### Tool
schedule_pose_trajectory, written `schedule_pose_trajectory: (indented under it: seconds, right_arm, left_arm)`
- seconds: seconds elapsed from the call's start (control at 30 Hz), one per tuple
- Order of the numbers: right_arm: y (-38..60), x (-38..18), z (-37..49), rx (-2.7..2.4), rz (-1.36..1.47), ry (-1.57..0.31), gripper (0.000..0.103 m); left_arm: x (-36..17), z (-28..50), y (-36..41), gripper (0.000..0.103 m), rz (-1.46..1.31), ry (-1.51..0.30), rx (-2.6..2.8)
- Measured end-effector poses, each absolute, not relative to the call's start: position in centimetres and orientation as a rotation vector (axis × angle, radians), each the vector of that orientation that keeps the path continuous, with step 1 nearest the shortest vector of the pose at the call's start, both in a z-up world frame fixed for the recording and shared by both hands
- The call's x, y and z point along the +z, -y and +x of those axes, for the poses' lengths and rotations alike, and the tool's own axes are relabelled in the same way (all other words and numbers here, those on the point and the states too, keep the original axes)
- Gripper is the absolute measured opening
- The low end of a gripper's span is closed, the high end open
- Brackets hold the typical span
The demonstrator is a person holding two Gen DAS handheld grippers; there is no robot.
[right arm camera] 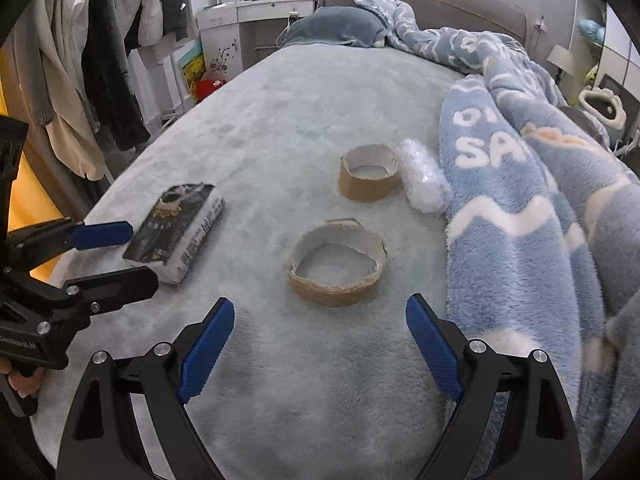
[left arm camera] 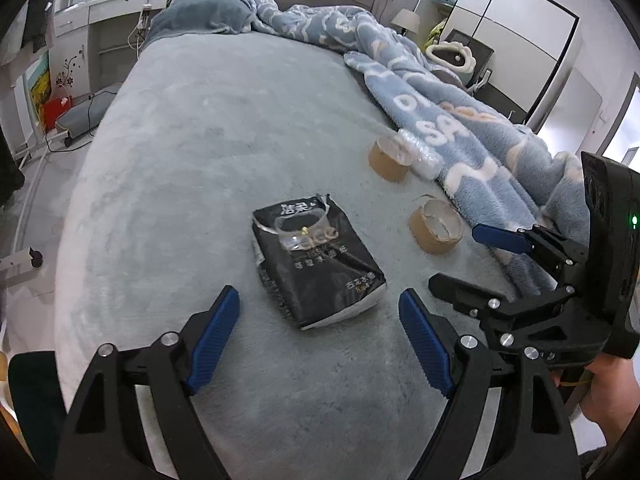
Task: Collect trash
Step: 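Grasp the black Face tissue packet with the left gripper while the right grasps a brown tape ring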
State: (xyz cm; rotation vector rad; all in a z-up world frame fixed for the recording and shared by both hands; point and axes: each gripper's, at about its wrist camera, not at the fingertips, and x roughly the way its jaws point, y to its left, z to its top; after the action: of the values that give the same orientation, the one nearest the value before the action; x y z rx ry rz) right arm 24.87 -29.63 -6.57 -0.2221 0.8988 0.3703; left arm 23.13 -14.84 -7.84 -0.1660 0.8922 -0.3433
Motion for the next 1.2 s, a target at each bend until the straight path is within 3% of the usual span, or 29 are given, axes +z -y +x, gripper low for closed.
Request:
schedule_pose_trajectory:
  seconds: [0.3, 0.63, 0.9, 1.2]
  right_arm:
    - [30.5, -7.5, 25.7, 0.386, -0.180, -0.895, 0.089]
    - [31.1, -7.2, 26.6, 0.376, -0.129, -0.878, 0.089]
    - [30.9, -7.0, 27.3, 0.366, -0.119, -0.880, 0.088]
    - [30.5, -6.5, 28.1, 0.353, -0.104, -0.875, 0.073]
  left_arm:
    - [-8.2, 24.8, 15.5, 0.084, -0.194, -0.903, -0.305]
    - [-7.9, 25.2, 15.1, 0.061, -0.211, -0.887, -0.315]
    - [-6.7, 24.6, 14.4, 0.059, -0.211, -0.846, -0.329]
    - [-5.4, 22.6, 12.7, 0.059, -0.182, -0.803, -0.348]
